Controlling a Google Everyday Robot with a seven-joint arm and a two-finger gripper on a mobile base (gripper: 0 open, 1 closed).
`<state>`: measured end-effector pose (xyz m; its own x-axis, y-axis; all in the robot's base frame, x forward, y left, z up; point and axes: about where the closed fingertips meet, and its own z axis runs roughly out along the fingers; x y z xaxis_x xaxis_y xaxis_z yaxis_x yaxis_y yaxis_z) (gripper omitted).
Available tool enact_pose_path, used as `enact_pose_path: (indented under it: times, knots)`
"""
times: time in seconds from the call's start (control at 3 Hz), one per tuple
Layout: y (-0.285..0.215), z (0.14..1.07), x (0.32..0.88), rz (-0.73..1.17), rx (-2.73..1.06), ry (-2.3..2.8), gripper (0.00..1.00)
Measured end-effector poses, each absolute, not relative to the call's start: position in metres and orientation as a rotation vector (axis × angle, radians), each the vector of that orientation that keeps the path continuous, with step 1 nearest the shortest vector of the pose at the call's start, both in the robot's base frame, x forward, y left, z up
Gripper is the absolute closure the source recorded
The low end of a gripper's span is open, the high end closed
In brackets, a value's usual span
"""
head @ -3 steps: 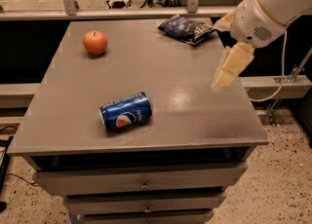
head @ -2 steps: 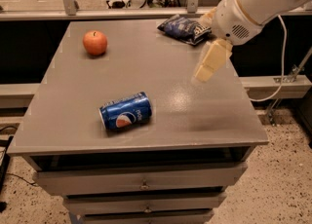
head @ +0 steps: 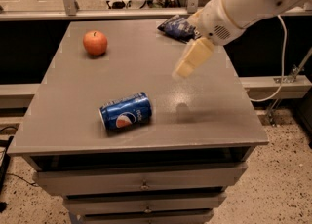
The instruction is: Pick pepsi can
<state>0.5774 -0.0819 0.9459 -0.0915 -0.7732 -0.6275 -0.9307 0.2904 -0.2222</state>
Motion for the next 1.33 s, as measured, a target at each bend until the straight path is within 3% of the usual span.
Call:
enact_pose_path:
  times: [0.67,1.33]
  knots:
    - [0.002,0.939,0.644,0.527,-1.333,1.805,0.0]
    - [0.017,0.939,0.657,0.647,-1.283,1.837,0.0]
